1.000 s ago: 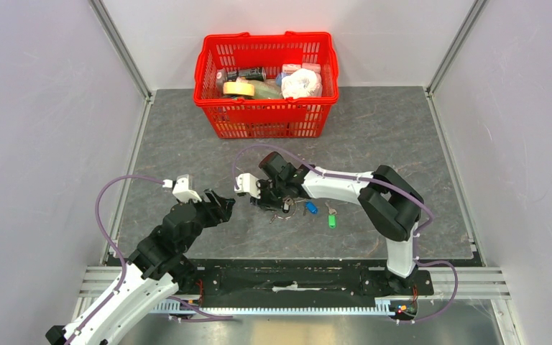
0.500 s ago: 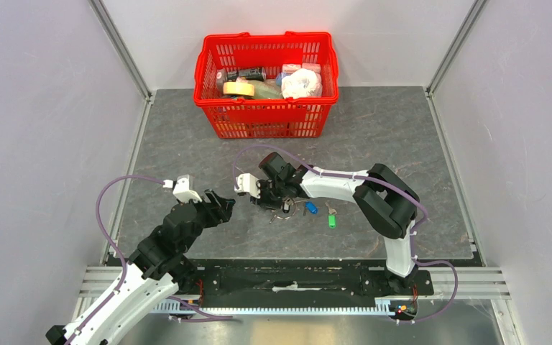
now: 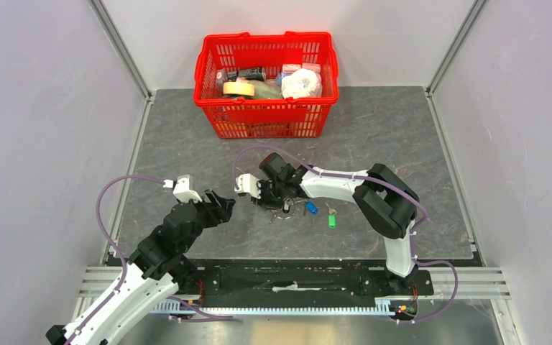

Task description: Put the keys on the keyring

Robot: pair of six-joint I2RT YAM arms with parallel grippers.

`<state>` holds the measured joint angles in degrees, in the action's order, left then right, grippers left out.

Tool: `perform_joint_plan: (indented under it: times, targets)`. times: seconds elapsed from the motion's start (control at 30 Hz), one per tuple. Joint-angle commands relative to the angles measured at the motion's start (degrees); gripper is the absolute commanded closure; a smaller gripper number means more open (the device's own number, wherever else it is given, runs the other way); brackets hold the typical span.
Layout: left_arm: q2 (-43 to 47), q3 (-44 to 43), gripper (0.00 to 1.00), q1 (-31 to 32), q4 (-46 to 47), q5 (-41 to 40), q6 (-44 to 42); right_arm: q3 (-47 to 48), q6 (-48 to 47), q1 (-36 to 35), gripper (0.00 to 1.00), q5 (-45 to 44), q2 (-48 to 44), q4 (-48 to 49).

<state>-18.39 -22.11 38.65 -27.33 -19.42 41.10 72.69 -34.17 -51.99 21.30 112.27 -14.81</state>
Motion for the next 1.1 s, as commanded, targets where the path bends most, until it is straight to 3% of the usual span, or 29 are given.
perform_joint_plan:
  times: [0.0, 0.23, 0.43, 0.67, 0.93, 1.07]
  targets:
    - [-0.4, -0.1, 0.23, 0.2, 1.6, -1.3, 0.1, -0.3, -0.8, 0.0, 0.71, -0.7, -0.7, -1.6]
    - [-1.1, -0.2, 0.23, 0.1, 1.9, -1.0, -0.1, 1.6, -3.9, 0.0, 0.68, -0.4, -2.9, -9.5]
    - [-0.9, -0.1, 0.23, 0.1, 1.8, -1.0, -0.1, 2.3, -3.6, 0.1, 0.69, 0.6, -1.8, -9.5]
    - [-0.8, -0.1, 0.23, 0.1, 1.7, -0.8, -0.1, 2.3, -2.4, 0.1, 0.78, 0.9, -1.9, -8.1]
    - [-0.2, -0.2, 0.23, 0.2, 1.7, -0.5, -0.1, 1.4, -0.8, 0.0, 0.98, 1.3, -4.9, -6.1]
    - [0.2, -0.1, 0.23, 0.1, 3.1, 1.9, -0.6, -0.6, 1.3, 0.0, 1.0, 2.3, -8.7, -2.9]
